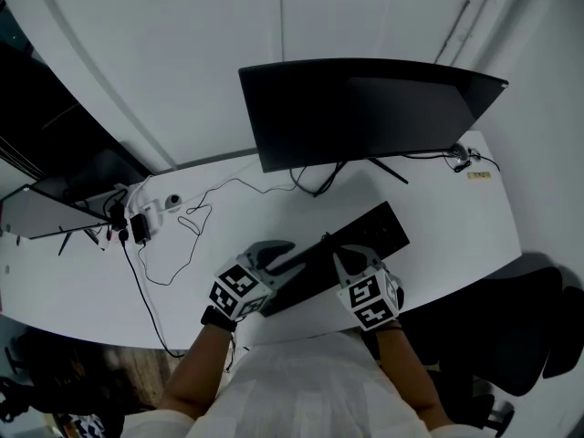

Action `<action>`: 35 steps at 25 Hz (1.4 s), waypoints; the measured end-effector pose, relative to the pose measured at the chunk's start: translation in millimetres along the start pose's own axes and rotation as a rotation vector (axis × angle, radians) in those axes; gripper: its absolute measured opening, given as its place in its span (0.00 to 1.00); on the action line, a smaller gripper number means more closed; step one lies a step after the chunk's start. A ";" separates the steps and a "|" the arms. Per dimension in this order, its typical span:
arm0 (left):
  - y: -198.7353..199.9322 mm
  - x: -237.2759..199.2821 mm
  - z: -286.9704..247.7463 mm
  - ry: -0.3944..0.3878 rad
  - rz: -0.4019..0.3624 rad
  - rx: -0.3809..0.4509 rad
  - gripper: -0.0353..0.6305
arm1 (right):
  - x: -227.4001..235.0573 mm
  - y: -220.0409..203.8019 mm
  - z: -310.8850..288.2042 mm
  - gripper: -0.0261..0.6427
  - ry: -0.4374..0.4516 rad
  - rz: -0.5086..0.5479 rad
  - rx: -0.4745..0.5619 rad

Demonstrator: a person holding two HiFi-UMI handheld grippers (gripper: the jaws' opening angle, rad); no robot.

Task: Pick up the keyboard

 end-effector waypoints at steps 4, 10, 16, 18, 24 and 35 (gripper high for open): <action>-3.0 -0.6 -8.4 -0.042 -0.007 -0.049 0.37 | -1.0 3.0 5.9 0.06 0.002 0.025 0.015; -3.7 2.0 -21.3 -0.117 -0.021 -0.109 0.43 | -4.0 10.4 15.8 0.06 0.007 0.075 0.046; -2.7 11.1 -31.8 -0.187 -0.041 -0.166 0.45 | -10.5 20.5 27.0 0.06 0.021 0.144 0.088; -2.5 13.8 -33.7 -0.203 -0.044 -0.177 0.46 | -13.1 22.9 29.3 0.06 0.025 0.164 0.098; -3.3 23.2 -40.1 -0.242 -0.061 -0.218 0.46 | -18.3 30.9 37.0 0.06 0.027 0.219 0.126; -8.0 40.1 -49.1 -0.292 -0.111 -0.300 0.45 | -31.4 45.3 49.5 0.06 0.035 0.313 0.174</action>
Point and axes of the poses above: the fingertips, and each gripper's own axes: z backward along the fingers, x to its right, y out of its top, the point moved 3 cm from there along z, backward along the fingers, and after that the axes turned 10 degrees about -x, right-handed, at the moved point
